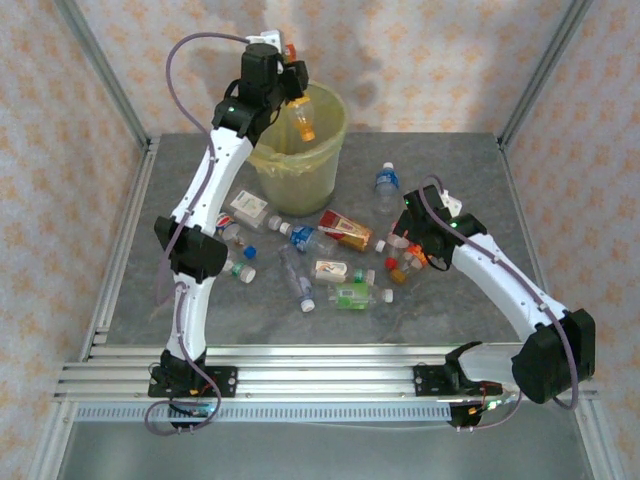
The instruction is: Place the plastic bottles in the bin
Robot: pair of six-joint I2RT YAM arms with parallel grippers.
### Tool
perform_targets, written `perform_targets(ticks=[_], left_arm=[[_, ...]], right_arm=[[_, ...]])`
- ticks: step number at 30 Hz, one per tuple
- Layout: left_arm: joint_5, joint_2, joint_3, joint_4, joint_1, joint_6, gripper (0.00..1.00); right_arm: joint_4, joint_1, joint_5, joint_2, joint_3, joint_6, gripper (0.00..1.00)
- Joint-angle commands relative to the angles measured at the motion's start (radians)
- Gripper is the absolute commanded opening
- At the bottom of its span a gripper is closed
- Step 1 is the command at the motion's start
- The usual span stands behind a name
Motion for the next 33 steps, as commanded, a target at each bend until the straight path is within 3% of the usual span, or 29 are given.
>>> perform_targets(ticks=[1, 20, 26, 33], left_arm=[[-0.032, 0.023, 0.04, -0.031, 0.001, 0.048, 0.25], [-0.019, 0.126, 0.034, -0.113, -0.008, 0.033, 0.38], [-0.026, 0.137, 0.036, -0.103, -0.008, 0.035, 0.72], [-0.049, 0.137, 0.1, -0.092, -0.007, 0.051, 0.94]], right_arm=[[-0.001, -0.008, 0.002, -0.024, -0.02, 0.02, 0.99], [-0.036, -0.008, -0.002, 0.016, -0.046, 0.06, 0.99], [-0.036, -0.007, -0.006, 0.026, -0.063, 0.068, 0.99], [-0.039, -0.008, -0.01, 0.042, -0.066, 0.067, 0.99]])
